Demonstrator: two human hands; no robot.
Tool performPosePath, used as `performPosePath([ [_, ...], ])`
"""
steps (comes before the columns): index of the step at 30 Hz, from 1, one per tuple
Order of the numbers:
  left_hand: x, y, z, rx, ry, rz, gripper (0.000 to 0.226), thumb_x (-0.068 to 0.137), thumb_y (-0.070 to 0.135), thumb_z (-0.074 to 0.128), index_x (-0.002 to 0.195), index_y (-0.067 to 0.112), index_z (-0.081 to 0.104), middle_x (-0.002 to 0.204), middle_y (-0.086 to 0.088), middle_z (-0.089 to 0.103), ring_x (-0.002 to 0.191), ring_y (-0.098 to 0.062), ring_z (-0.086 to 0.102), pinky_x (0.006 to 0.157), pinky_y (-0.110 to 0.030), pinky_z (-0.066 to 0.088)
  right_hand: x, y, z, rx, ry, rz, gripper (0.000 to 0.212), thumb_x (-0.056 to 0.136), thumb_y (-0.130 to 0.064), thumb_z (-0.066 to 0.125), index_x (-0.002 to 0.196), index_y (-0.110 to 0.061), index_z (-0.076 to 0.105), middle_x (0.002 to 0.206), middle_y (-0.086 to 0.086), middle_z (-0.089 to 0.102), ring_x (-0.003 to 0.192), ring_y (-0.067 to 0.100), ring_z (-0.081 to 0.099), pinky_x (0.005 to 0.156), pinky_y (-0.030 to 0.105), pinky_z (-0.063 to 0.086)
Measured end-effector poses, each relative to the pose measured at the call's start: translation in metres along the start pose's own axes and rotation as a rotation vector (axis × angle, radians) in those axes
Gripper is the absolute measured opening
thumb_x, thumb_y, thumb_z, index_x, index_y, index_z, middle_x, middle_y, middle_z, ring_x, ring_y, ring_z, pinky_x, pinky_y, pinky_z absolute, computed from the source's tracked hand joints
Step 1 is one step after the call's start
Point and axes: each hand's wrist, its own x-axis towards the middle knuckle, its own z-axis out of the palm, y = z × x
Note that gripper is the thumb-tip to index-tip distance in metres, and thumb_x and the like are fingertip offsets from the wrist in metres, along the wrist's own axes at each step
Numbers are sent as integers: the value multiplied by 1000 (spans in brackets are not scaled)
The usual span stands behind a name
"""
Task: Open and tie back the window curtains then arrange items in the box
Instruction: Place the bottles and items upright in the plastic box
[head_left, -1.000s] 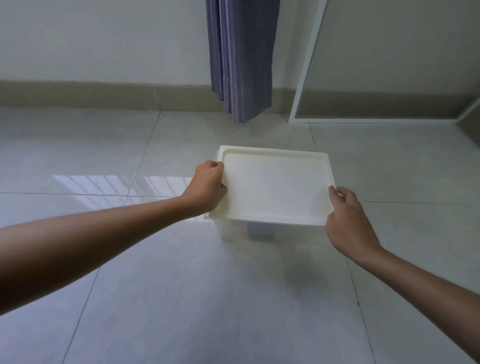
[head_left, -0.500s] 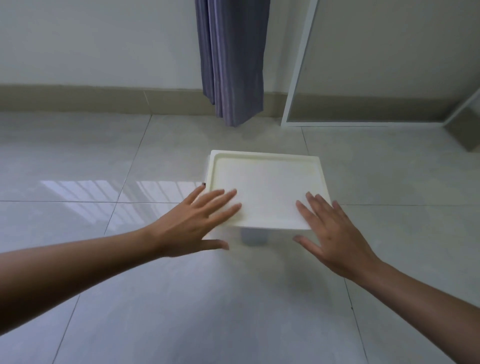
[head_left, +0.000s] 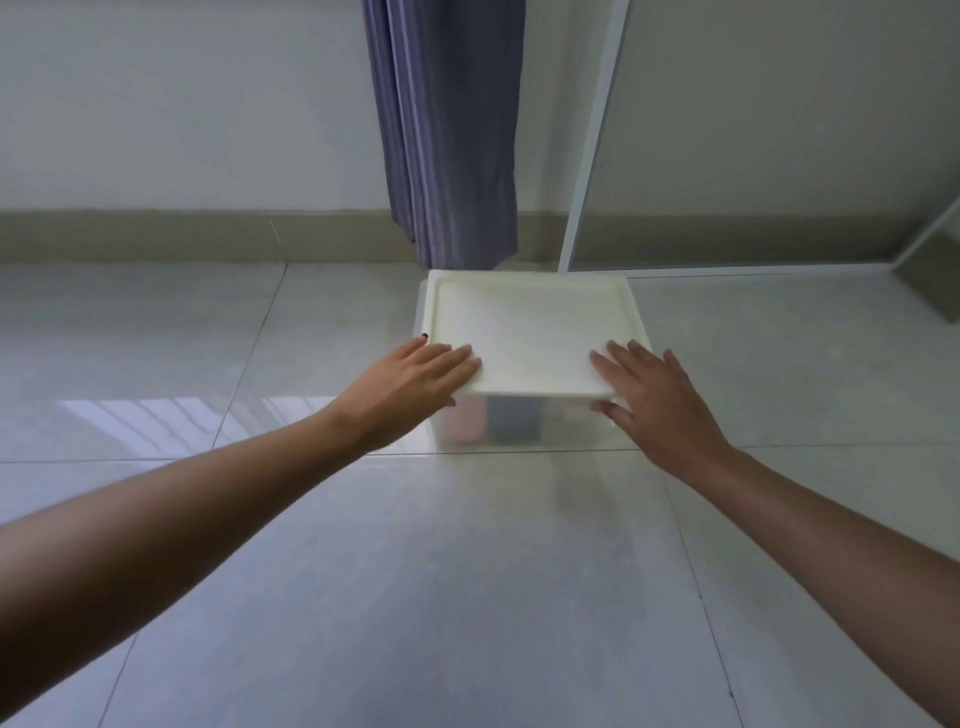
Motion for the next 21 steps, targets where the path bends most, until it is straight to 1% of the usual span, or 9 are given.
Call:
performPosePath([
  [3,28,-10,7,32,-28,-56,59,77,21,77,129,3,55,129,-16,59,110,-32,61,96,-50,46,35,8,3,7,14,40,56,96,-31,52,147,-16,34,153,8,34,141,28,31,115,50,19],
  [6,47,-21,17,16,-55,-105,57,87,20,66,137,4,46,140,-17,49,122,-34,53,105,-51,37,63,17,5,-5,14,62,54,97,-26,51,147,-15,32,153,8,33,141,28,30,115,52,19],
  [9,62,-35,27,11,-54,-138,56,93,19,57,143,6,37,148,-15,39,132,-33,43,111,-49,29,83,21,8,6,39,83,54,97,-25,51,146,-16,32,153,8,33,141,28,30,115,54,18],
  [14,73,-49,44,-68,-10,-195,55,98,17,49,148,8,28,153,-13,29,139,-33,32,115,-45,22,99,24,19,49,85,76,54,97,-24,50,147,-13,31,153,13,32,141,32,29,115,54,20],
  [16,73,-48,45,-87,-8,-210,57,99,19,46,149,7,22,155,-13,24,142,-32,26,117,-46,19,99,29,20,54,88,46,58,98,-26,50,149,-12,26,154,13,29,142,32,27,115,53,19],
  [19,65,-39,29,-152,-50,-271,58,102,27,35,151,8,10,159,-11,11,146,-28,14,119,-44,13,82,30,6,4,56,12,67,99,-31,47,152,-6,15,158,14,21,145,31,21,118,47,13],
  [21,48,-31,5,-247,-86,-313,54,104,24,29,151,7,9,159,-11,12,146,-28,16,119,-44,13,67,17,-16,13,38,11,66,99,-31,46,151,-3,16,157,16,22,145,32,21,118,46,13],
])
